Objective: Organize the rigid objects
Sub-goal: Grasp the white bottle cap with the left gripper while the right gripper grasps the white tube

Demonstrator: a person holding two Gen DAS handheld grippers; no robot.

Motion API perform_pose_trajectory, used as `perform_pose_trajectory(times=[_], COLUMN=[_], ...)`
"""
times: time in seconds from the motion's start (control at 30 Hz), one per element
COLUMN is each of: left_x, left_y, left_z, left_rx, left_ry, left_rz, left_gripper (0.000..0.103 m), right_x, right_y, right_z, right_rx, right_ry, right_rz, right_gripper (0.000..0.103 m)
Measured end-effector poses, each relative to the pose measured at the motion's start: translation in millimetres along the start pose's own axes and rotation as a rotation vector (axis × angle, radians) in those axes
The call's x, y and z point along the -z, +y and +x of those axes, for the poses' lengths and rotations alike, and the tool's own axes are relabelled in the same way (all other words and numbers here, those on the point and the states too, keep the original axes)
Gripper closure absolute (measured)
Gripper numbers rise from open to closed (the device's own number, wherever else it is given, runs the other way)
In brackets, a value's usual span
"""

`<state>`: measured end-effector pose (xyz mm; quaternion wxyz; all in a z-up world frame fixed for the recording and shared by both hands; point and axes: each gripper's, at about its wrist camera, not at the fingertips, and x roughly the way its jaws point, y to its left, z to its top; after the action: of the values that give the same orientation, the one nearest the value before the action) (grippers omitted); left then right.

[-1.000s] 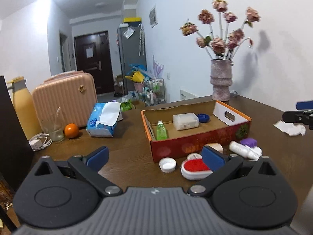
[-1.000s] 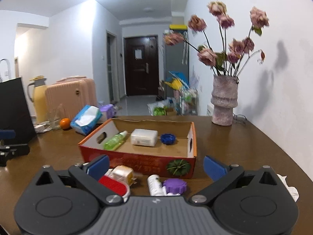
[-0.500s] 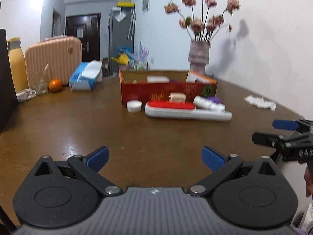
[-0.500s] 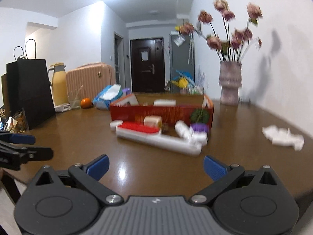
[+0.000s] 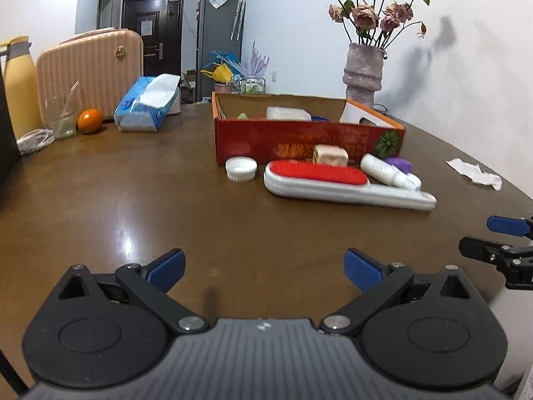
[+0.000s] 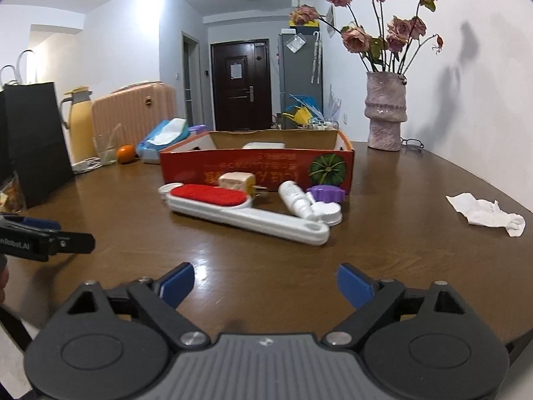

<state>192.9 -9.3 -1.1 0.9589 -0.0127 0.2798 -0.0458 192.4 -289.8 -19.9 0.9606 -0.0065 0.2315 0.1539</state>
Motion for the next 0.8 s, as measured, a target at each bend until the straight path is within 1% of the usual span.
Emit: perform_pose_trajectory(times=[0.07,0.17,0.2,0.23,0.3,0.33,0.37,0.4,0.47,0.53,0.63,0.7,0.77,0.8], left_x=[-14.4,-39.8,-48.4,-56.7,-68.9,-74.2,-78.1,-81.7,-86.7,-89.3,-92.8,-94.1,-92.3,-91.1], left_y=[1.7,7.7,11.0,14.7,22.2,25.9,27.8,30.0,35.1,40.4,45.1,48.1,52.3,54.2], left_z=[12.7,38.7,48.9,60.5,82.8,95.8,107.4,118.1,137.2,150.5,161.4,169.8,177.3,176.3], left_rx=[-0.006,-0.030,-0.040,-0.048,-0.040,-0.034,-0.025,-0.015,-0.001,0.038,0.084,0.103,0.122,0.126], left_ry=[-0.018,-0.028,-0.026,-0.018,-0.004,0.015,0.033,0.044,0.071,0.079,0.073,0.092,0.127,0.111], left_rz=[0.022,0.068,0.077,0.080,0.072,0.065,0.062,0.061,0.049,0.029,0.020,0.010,-0.015,-0.020], left_gripper=[0.000,0.000,0.000,0.000,0.001,0.004,0.012,0.020,0.028,0.029,0.032,0.041,0.048,0.050], right_x=[-9.9,-29.8,-36.6,-44.5,-57.4,-62.9,-68.0,-72.5,-80.6,-86.8,-89.1,-88.0,-86.7,-86.9], right_y=[-8.9,-19.0,-21.9,-24.9,-31.1,-34.0,-36.8,-39.1,-41.5,-40.5,-33.3,-28.9,-25.2,-25.0], right_z=[11.0,30.7,37.5,46.0,63.3,72.1,80.9,89.9,107.5,124.1,146.9,159.6,166.4,170.7], right_rx=[0.002,-0.009,-0.004,0.005,0.017,0.019,0.018,0.018,0.007,-0.015,-0.055,-0.073,-0.070,-0.076], right_ry=[0.012,0.010,0.007,0.003,0.003,0.009,0.015,0.023,0.038,0.059,0.107,0.137,0.142,0.156], right_rz=[0.011,-0.009,-0.019,-0.030,-0.039,-0.037,-0.035,-0.034,-0.042,-0.062,-0.112,-0.146,-0.165,-0.165], right_gripper=[0.024,0.032,0.033,0.037,0.043,0.048,0.054,0.057,0.064,0.068,0.069,0.072,0.072,0.072])
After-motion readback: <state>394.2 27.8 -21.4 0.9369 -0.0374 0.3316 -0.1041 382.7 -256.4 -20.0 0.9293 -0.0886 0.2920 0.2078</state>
